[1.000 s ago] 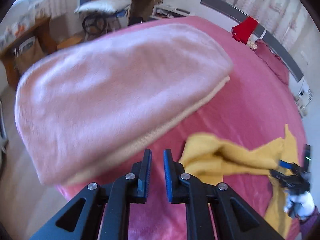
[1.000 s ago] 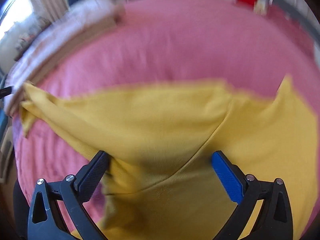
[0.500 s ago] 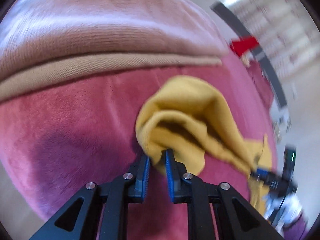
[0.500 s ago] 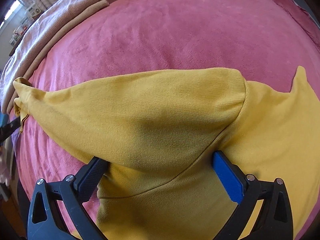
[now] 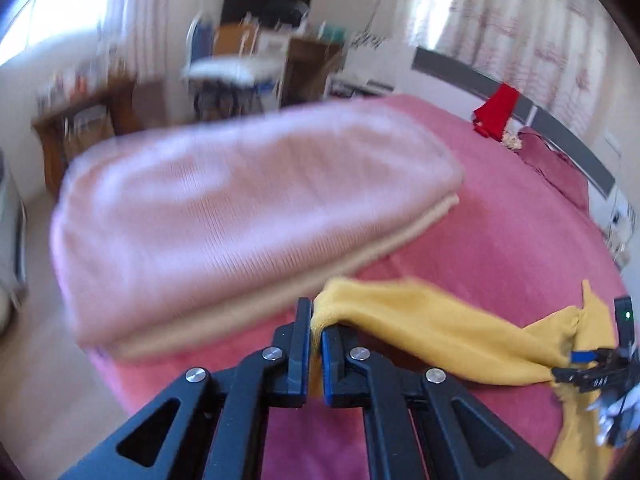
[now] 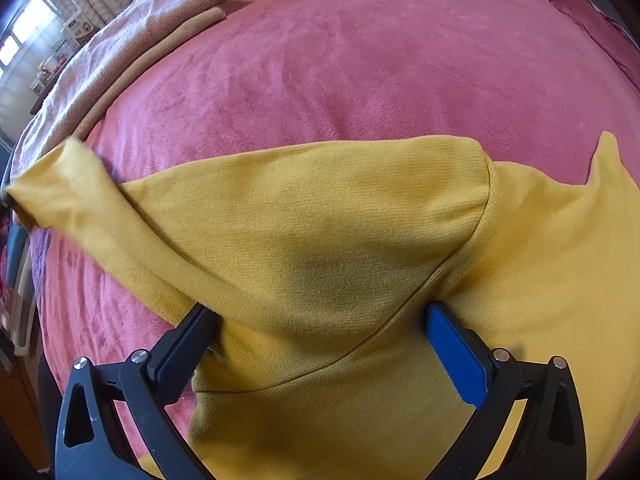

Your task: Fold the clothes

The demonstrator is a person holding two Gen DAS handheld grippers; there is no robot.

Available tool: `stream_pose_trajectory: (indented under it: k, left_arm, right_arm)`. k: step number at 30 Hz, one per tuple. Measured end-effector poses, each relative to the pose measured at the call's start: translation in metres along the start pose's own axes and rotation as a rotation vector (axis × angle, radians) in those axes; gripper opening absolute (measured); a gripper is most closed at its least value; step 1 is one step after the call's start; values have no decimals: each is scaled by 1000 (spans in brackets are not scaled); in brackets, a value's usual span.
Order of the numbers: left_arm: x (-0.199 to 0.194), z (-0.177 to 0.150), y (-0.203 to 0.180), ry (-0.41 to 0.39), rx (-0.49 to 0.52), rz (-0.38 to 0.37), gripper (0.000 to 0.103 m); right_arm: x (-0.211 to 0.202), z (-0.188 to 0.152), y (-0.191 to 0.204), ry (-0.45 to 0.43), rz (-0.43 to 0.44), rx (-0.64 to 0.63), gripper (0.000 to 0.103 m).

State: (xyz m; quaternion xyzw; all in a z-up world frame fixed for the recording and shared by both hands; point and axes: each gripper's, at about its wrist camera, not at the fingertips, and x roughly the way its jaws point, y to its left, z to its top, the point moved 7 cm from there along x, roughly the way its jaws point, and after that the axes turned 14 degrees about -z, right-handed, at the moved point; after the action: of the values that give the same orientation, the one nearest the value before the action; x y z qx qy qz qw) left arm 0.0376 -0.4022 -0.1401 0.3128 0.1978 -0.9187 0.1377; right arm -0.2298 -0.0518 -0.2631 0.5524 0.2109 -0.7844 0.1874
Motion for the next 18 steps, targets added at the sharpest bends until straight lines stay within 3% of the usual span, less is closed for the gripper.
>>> stream_pose_trajectory:
  k: [2, 4, 6, 8, 9, 11, 12, 16, 18]
  left_arm:
    - [-13, 13, -3, -29, 160, 85, 3]
    - [-9, 11, -7, -25, 400, 187, 5]
    - [-2, -6, -16, 37, 639, 265, 6]
    - [15, -39, -12, 170, 795, 319, 7]
    - [24, -57, -2, 245, 819, 342, 7]
    - [35, -91, 24, 372, 774, 368, 7]
    - [33, -100, 34, 394, 704, 347, 7]
    - [-1, -108, 63, 332, 418, 241, 7]
    - [-21, -95, 91, 250, 221, 225, 7]
  right_arm:
    - [-1, -3, 0, -9, 3, 2, 103]
    - [-1, -6, 0, -9, 12, 4, 103]
    - [-1, -8, 0, -5, 21, 7, 103]
    - [-1, -11, 1, 2, 23, 0, 103]
    - [-2, -13, 1, 4, 24, -2, 103]
    - [-2, -16, 1, 0, 27, -4, 103]
    - [-2, -18, 2, -4, 28, -5, 103]
    - [-3, -25, 3, -6, 27, -9, 103]
    - [-3, -28, 4, 0, 26, -6, 103]
